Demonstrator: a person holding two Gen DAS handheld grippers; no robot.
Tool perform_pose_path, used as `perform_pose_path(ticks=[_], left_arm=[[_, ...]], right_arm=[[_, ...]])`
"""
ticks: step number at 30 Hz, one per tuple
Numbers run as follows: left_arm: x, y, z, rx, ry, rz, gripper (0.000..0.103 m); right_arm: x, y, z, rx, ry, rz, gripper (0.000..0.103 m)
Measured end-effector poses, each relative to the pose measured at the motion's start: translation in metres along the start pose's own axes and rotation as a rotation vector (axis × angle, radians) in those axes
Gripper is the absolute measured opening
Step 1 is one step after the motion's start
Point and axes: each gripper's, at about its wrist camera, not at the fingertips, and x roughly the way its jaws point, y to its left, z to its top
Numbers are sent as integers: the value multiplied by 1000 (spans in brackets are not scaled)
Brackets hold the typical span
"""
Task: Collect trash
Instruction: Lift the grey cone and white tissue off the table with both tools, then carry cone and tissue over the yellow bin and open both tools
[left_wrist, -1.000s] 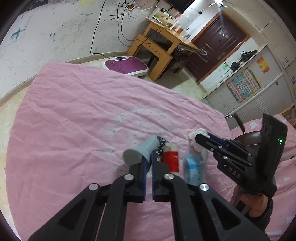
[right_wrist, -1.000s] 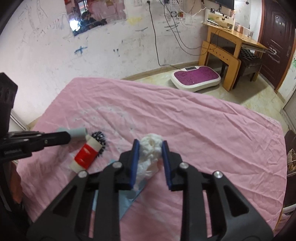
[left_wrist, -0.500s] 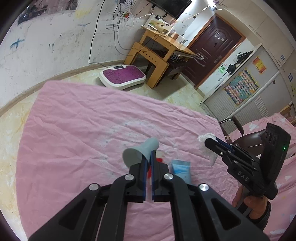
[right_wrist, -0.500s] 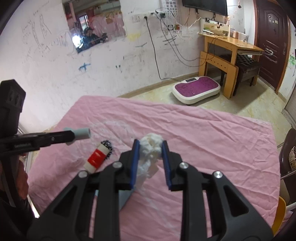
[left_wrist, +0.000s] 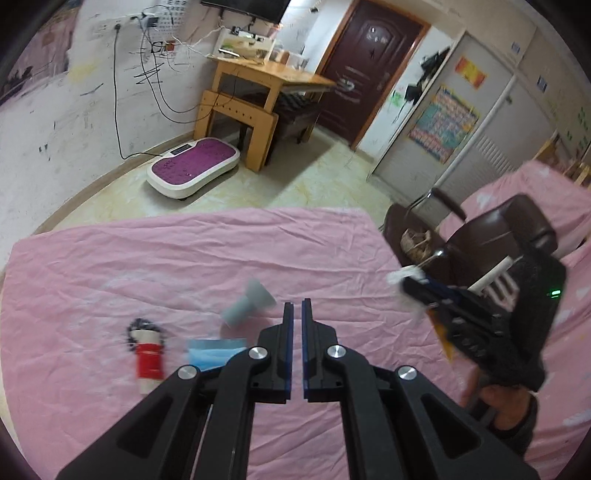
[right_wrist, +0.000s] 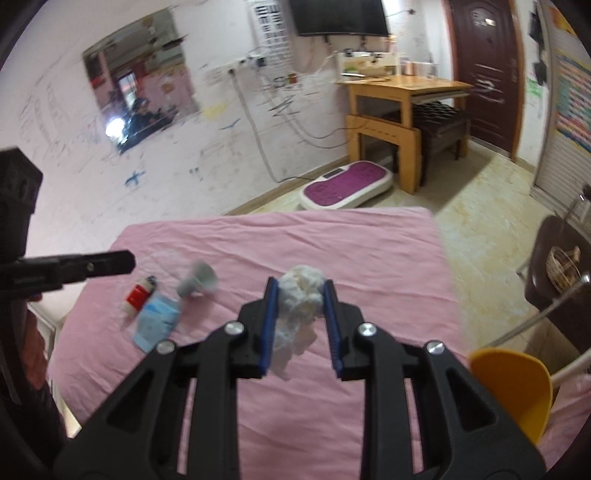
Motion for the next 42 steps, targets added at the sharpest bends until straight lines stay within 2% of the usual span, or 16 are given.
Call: perform_pose_path(ticks=[4, 6, 7, 10, 11, 12, 14, 16, 20, 24, 27, 33, 37, 42], left_arm=[[22, -10, 10, 55, 63, 75, 0], [33, -10, 18, 86, 73, 164, 1], [38, -12, 20, 92, 85, 176, 2], [57, -9, 29, 148, 139, 230, 13], [67, -6, 30, 162, 181, 227, 25], [69, -4, 31, 167, 197, 224, 47], [75, 1, 32, 177, 223, 224, 63], [78, 4, 32, 190, 243, 212, 63], [84, 4, 26, 226, 258, 245, 61], [94, 3, 26, 258, 275, 268, 36], [102, -1, 27, 277, 281, 264, 29], [105, -6, 32, 274, 271, 258, 28], [105, -6, 33, 239, 266, 195, 28], [92, -39, 30, 288, 233, 148, 28]], right_arm=[[-11, -31, -8, 39, -12, -19, 22], [-12, -37, -10, 49, -17, -17, 22], [-12, -40, -11, 53, -19, -14, 22], [-10, -44, -15, 66, -19, -3, 23], [-9, -44, -15, 68, -18, 0, 23], [-9, -45, -16, 70, -17, 1, 23], [-9, -48, -17, 74, -17, -5, 23], [-9, -50, -16, 80, -18, -10, 23], [-11, -53, -14, 91, -26, -19, 23], [-15, -55, -15, 102, -35, -30, 23], [-21, -65, -19, 115, -41, -39, 23], [-34, -82, -29, 150, -51, -60, 23], [-43, -97, -37, 176, -60, -87, 23], [-51, -126, -53, 227, -55, -135, 23]])
